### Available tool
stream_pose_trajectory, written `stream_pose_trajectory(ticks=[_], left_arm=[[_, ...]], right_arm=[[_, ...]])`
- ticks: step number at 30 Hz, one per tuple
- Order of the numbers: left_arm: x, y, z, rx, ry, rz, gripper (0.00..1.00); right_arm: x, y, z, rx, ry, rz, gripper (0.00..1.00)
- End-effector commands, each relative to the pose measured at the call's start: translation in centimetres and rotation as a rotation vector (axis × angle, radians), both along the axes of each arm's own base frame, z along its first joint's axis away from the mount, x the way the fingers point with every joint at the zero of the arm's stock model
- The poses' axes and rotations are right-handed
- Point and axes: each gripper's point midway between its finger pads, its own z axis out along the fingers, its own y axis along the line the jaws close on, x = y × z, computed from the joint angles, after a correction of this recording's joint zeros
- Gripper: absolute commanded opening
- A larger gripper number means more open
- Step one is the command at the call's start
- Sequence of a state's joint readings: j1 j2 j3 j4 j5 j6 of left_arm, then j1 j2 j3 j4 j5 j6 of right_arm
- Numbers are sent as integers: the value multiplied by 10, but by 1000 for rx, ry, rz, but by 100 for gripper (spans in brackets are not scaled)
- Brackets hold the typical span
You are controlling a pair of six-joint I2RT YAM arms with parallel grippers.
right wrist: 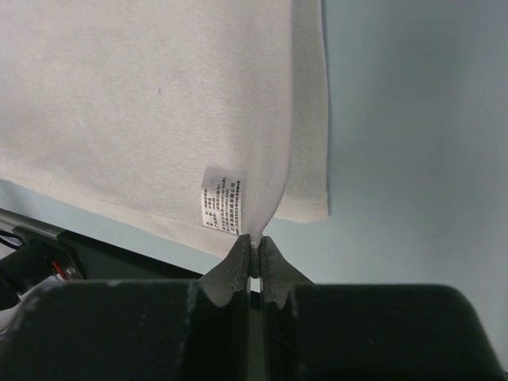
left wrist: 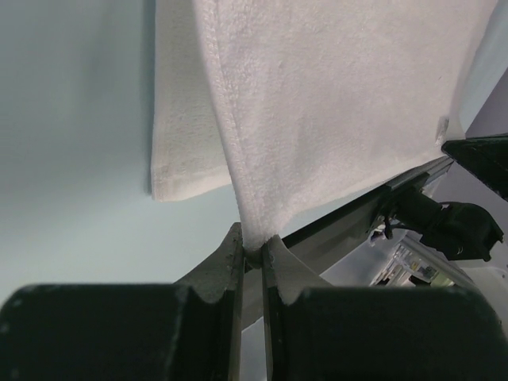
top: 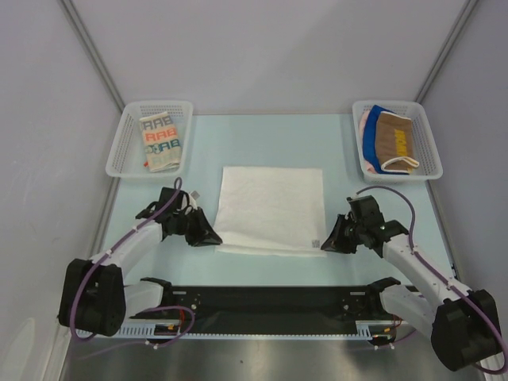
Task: Fold and stack the towels
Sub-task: Fold the towel
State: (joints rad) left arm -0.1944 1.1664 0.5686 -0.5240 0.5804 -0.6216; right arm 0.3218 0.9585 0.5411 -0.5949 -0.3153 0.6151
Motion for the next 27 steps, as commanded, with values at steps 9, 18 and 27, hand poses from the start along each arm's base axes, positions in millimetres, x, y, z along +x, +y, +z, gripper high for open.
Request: stream_pose_trajectory(ticks=[9,18,27], left_arm=[[-4,-2,-29,-3,44,19,8],[-9,-2,-40,-4,79,26,21],[-13,-3,-42,-15,114,28,39]], right_arm=[[-9,3,-34,2,52,-1,6],[-14,1,-42,-8,70,4,19],[-20,-10,-42,-30,83,-28,33]])
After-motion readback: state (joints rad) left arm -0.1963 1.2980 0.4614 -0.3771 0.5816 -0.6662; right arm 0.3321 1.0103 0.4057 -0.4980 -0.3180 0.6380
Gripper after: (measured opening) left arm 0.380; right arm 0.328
